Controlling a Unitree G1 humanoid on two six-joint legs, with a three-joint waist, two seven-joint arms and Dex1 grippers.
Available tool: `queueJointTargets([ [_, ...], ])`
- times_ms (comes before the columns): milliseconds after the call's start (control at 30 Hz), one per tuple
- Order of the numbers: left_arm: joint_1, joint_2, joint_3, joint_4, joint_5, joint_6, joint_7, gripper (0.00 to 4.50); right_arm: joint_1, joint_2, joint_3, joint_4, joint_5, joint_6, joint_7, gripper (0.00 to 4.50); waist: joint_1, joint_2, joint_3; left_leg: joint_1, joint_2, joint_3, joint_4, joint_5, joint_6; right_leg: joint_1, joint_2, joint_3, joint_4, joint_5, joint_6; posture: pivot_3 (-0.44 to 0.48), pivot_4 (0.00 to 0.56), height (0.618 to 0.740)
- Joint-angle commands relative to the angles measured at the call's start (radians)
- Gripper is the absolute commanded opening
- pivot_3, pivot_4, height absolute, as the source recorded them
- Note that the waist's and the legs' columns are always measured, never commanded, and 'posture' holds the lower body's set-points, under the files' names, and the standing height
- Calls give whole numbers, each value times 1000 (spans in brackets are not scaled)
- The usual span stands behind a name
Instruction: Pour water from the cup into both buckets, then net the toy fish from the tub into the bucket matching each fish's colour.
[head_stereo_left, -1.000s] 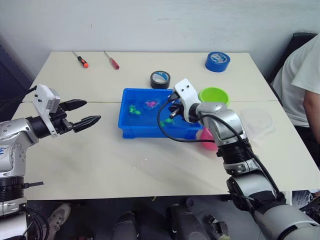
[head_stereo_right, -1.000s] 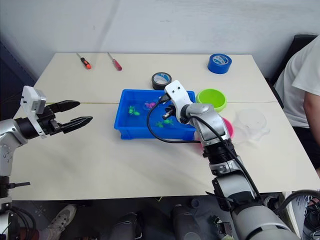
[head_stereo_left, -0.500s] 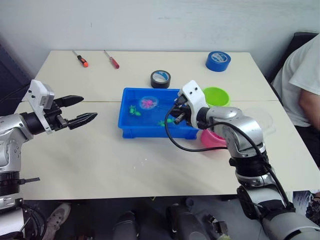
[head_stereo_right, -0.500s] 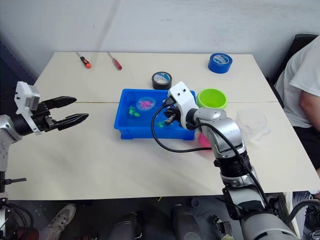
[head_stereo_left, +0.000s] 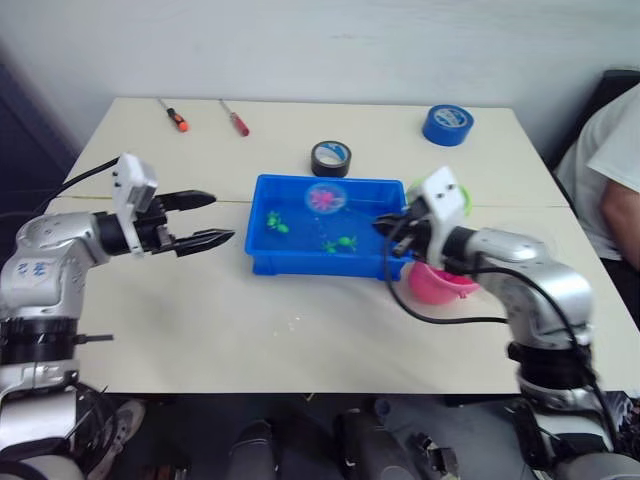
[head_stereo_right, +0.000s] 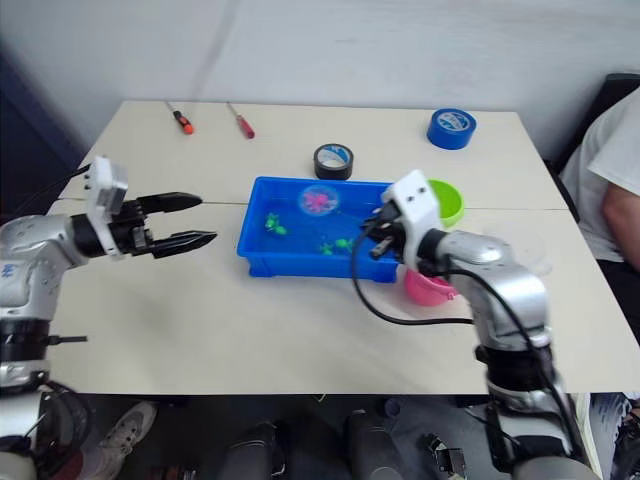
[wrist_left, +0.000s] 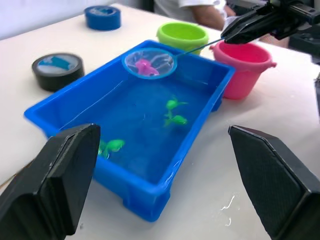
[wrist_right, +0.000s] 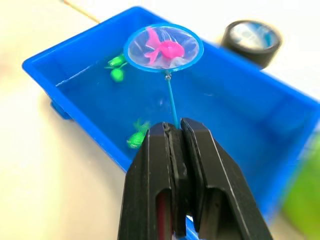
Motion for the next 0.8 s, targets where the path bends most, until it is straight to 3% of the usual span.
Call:
queueJointTargets([
  [33, -34, -19, -11, -3, 0, -11, -11, 4470, 71, -99, -202, -154, 79, 56, 30, 0, 11, 0, 0, 0, 0, 0, 0, 0, 0, 1, 0, 0, -1, 0, 0, 0, 150, 734],
  [233, -23, -50, -20, -17, 3, -7, 6, 4470, 242, -208, -407, -279, 128, 118, 30, 0, 11, 0, 0, 1, 1, 1, 0, -1, 1, 2, 2, 2, -2, 1, 1, 0, 150, 734],
  [400, 5, -64, -21, -74, -10, 30, 28, 4470, 411, -251, -504, -342, 119, 101, 29, 0, 13, 0, 0, 1, 1, 1, 1, -1, 1, 3, 2, 2, -4, 1, 2, 0, 150, 734],
  [567, 23, -76, -22, -99, -13, 50, 40, 4470, 548, -266, -544, -365, 81, 38, 25, 0, 16, 0, 0, 1, 0, 1, 1, 0, 1, 3, 2, 3, -4, 2, 3, 0, 150, 734],
  [800, 15, -68, -32, -109, -19, 63, 8, 4470, 759, -322, -512, -337, -87, -198, 33, 0, 15, 0, 0, 2, 0, 2, 1, 0, 1, 4, 3, 4, -4, 2, 4, 0, 150, 734],
])
